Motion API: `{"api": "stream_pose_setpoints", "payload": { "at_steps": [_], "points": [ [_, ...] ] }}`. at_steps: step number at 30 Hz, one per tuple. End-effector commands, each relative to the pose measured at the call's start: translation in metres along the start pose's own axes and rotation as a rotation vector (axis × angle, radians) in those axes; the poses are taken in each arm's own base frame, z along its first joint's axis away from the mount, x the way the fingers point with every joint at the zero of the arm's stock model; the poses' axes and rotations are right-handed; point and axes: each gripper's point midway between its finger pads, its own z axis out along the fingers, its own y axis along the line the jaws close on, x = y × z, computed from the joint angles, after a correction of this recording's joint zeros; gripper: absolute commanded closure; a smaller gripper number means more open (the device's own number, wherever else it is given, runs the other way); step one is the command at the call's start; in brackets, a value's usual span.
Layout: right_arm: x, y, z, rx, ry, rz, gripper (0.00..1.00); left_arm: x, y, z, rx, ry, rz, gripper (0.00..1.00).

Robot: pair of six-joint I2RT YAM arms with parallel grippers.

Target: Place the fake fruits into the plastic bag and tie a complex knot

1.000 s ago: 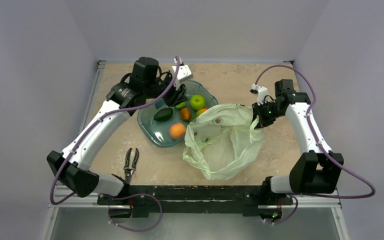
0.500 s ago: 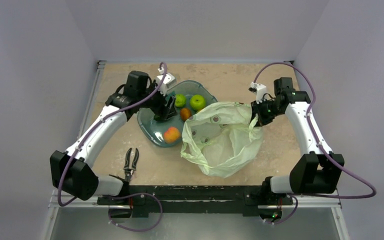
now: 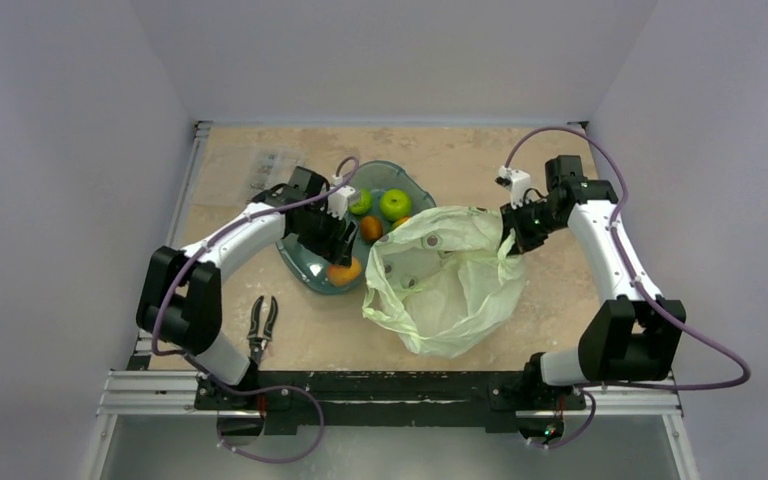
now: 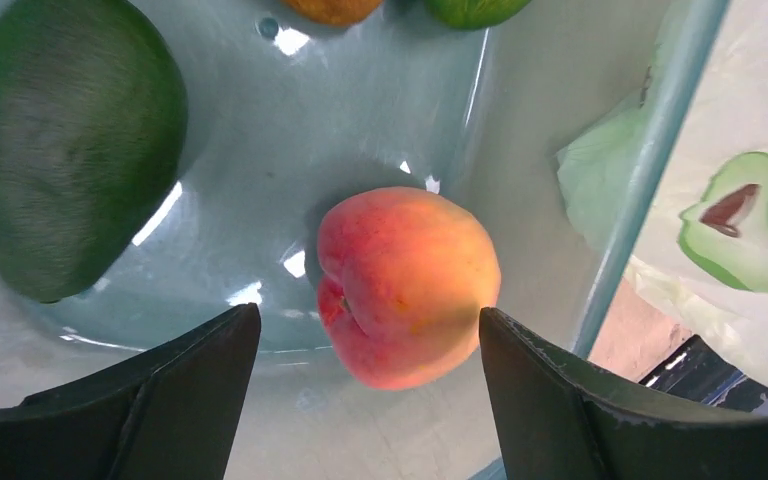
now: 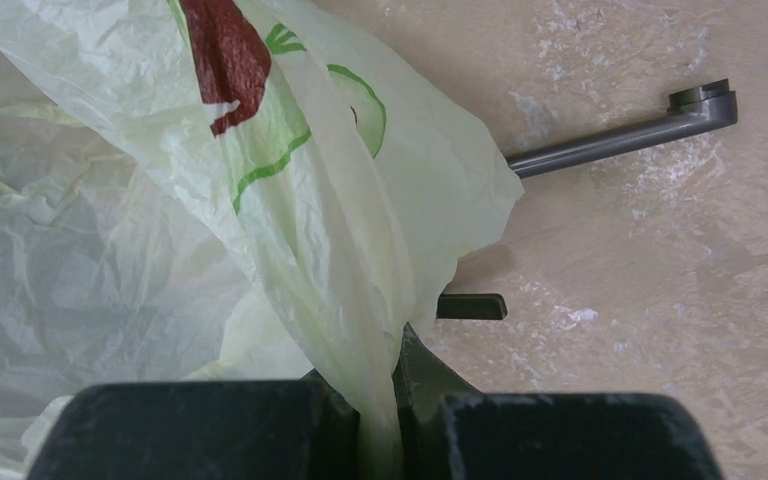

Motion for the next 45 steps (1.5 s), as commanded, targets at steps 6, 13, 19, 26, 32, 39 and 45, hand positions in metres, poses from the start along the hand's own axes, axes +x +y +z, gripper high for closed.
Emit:
{"api": "stream_pose_setpoints", "payload": {
  "at_steps": [6, 13, 19, 26, 32, 39, 45],
  "points": [
    [-0.008, -0.005, 0.005, 0.003, -0.004, 0.003, 1.00, 0.032, 0.009, 0.038, -0.031, 0.150, -0.093, 0.21],
    [-0.033, -0.001, 0.043, -0.024, -0.026, 0.005, 1.00, 0.015, 0.051, 0.035, -0.121, 0.172, -0.167, 0.50],
    [-0.070, 0.010, 0.067, -0.058, -0.074, -0.030, 1.00, 0.007, 0.082, 0.020, -0.195, 0.164, -0.189, 0.64],
    [-0.090, 0.024, 0.082, -0.118, -0.067, -0.038, 1.00, 0.011, 0.123, 0.002, -0.237, 0.132, -0.260, 0.64],
    [-0.068, 0.038, 0.062, -0.136, -0.030, -0.071, 1.00, -0.052, 0.059, -0.040, 0.043, -0.130, -0.117, 0.63],
    [-0.047, 0.061, 0.035, -0.161, -0.041, -0.045, 1.00, -0.135, -0.090, -0.162, 0.233, -0.583, 0.404, 0.58],
    [-0.038, 0.069, 0.037, -0.186, -0.024, 0.064, 1.00, -0.094, -0.207, -0.145, 0.397, -0.511, 0.933, 0.57]
  ]
}}
